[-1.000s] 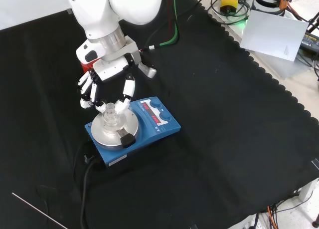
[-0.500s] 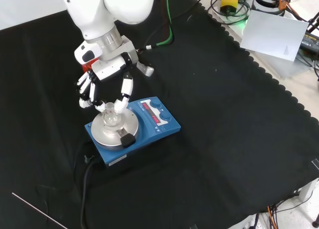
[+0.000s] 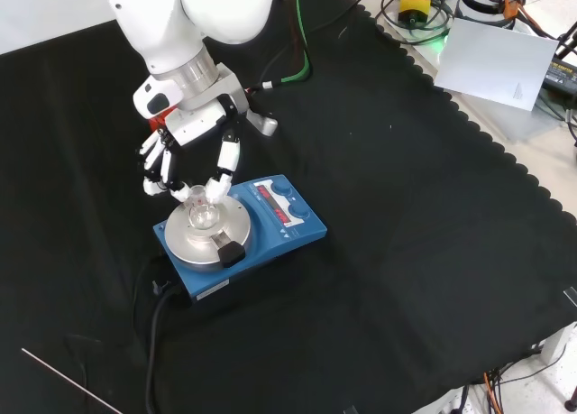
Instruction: Place the round-bottom flask on the heater.
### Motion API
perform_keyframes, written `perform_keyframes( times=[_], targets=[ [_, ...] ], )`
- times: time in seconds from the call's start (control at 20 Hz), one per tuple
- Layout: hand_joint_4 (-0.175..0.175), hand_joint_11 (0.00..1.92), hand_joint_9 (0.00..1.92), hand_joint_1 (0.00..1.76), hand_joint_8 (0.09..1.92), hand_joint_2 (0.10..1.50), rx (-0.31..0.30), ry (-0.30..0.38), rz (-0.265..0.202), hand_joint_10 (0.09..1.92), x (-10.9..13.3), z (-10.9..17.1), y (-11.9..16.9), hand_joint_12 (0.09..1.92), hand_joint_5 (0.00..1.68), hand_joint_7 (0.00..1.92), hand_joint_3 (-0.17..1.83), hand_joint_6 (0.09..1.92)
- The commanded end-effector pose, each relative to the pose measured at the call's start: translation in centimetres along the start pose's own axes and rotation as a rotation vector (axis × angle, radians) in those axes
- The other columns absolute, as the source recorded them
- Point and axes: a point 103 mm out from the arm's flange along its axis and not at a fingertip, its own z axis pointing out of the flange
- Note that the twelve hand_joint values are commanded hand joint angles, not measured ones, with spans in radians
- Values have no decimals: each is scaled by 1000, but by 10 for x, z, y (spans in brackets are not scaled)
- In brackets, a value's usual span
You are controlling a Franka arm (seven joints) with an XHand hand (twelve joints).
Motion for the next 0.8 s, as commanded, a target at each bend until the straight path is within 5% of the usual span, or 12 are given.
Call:
perform_keyframes(
  times=[0.05, 0.3, 0.8],
  targets=[
    [-30, 205, 545, 991, 679, 634, 24, -11, -12, 674, -1, -1, -3, 1331, 702, 328, 691, 824],
    [-51, 130, 455, 911, 697, 586, 50, -26, -29, 721, -2, -5, -7, 1358, 345, 229, 669, 531],
    [-44, 84, 406, 812, 690, 591, 23, -65, -24, 738, -10, -43, -40, 1369, 297, 169, 572, 227]
  ],
)
